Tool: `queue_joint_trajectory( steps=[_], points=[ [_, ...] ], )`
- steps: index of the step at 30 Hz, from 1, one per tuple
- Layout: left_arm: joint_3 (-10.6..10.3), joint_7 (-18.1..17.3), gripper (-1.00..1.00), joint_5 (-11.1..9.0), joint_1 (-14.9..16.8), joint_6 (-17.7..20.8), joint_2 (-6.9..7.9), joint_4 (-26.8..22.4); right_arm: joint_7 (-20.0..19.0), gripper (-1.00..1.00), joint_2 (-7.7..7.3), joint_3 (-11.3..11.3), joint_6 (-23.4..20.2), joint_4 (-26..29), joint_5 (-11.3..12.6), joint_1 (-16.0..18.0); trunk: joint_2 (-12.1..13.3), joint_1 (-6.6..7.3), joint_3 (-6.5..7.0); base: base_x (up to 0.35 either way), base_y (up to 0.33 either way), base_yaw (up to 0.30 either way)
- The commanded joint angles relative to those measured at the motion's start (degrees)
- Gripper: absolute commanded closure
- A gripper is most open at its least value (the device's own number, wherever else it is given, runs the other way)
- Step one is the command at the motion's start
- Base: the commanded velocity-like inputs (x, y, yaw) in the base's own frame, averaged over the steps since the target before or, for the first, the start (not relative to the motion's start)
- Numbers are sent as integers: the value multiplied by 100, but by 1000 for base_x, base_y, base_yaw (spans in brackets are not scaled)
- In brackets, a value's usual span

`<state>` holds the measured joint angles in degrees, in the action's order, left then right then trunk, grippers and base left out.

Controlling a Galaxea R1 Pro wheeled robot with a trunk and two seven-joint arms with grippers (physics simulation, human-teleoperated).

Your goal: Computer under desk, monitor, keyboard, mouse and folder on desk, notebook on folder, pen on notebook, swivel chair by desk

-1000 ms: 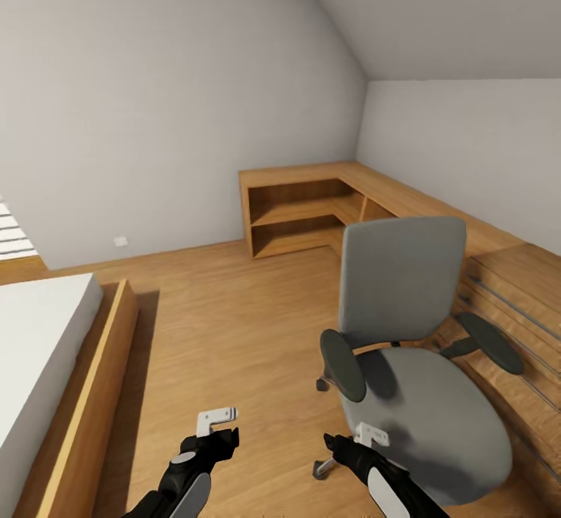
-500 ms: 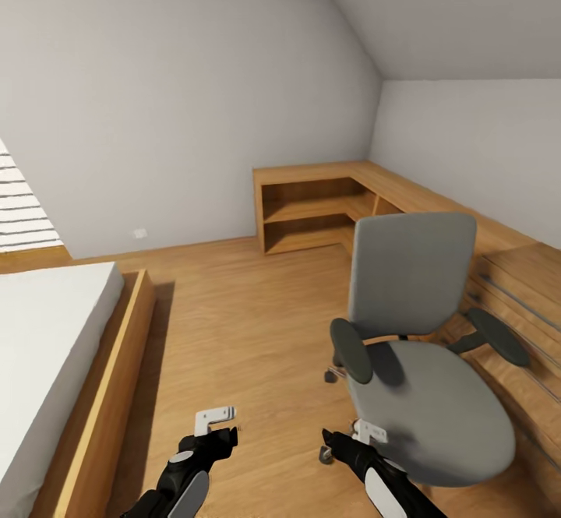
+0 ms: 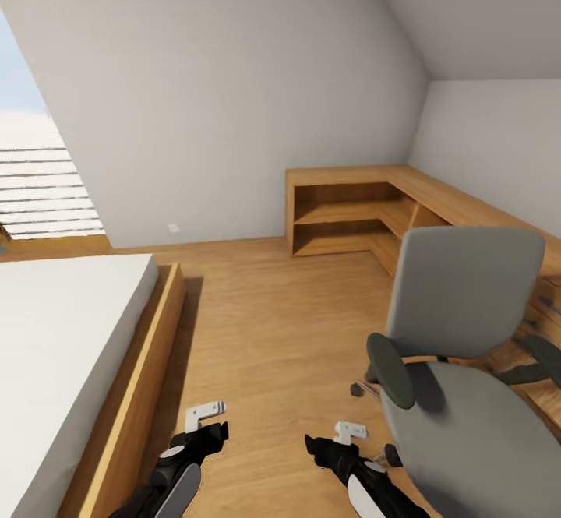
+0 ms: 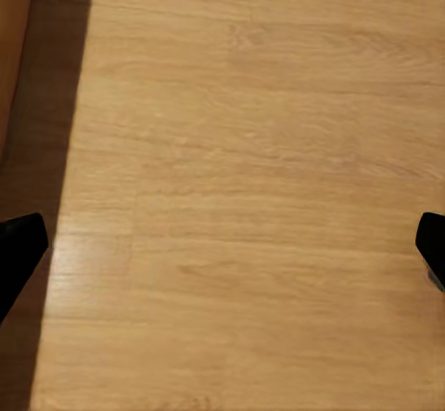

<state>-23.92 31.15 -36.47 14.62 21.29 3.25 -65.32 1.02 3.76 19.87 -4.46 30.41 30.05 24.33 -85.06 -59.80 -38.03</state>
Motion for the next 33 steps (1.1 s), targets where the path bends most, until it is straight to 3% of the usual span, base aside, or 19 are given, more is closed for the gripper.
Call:
queue_joint_trajectory(
  steps=[1, 7, 15, 18, 21, 22, 23, 33],
  points=[
    [-19, 50, -100, -44, 6, 7, 7, -7, 8, -100, 0, 21, -19, 9, 17, 2, -3, -3, -6, 285, 150, 102],
    [-16, 49, -100, -49, 6, -7, 8, -1, -7, -100, -2, 26, 107, 20, -22, 2, -3, -3, -6, 237, 134, 32],
    [-15, 53, -100, -41, 6, -11, 0, 2, 3, -100, 4, 39, 374, 75, -11, 2, -3, -3, -7, 32, 18, 3],
    [-12, 54, -100, -39, 6, -9, 2, 2, -1, -100, 5, 39, 403, 81, -17, 2, 118, 63, 47, 3, 2, 0],
    [40, 51, -100, -42, 6, -7, 5, 2, 1, -100, 3, 29, 598, 69, -27, 2, 238, 129, 101, 1, 0, 6],
    [173, 46, -100, -49, 6, -4, 0, 2, 19, -100, 8, 26, 1301, 19, -46, -4, 238, 129, 105, 0, 0, 195],
    [178, 44, -100, -51, 6, -5, -2, 2, 20, -100, 9, 29, 1376, 15, -51, -5, 238, 129, 110, 0, 0, 206],
    [185, 40, -100, -60, 6, -11, -11, 2, 21, -100, 11, 34, 1508, 6, -61, -7, 238, 129, 158, 21, 3, 227]
  ],
)
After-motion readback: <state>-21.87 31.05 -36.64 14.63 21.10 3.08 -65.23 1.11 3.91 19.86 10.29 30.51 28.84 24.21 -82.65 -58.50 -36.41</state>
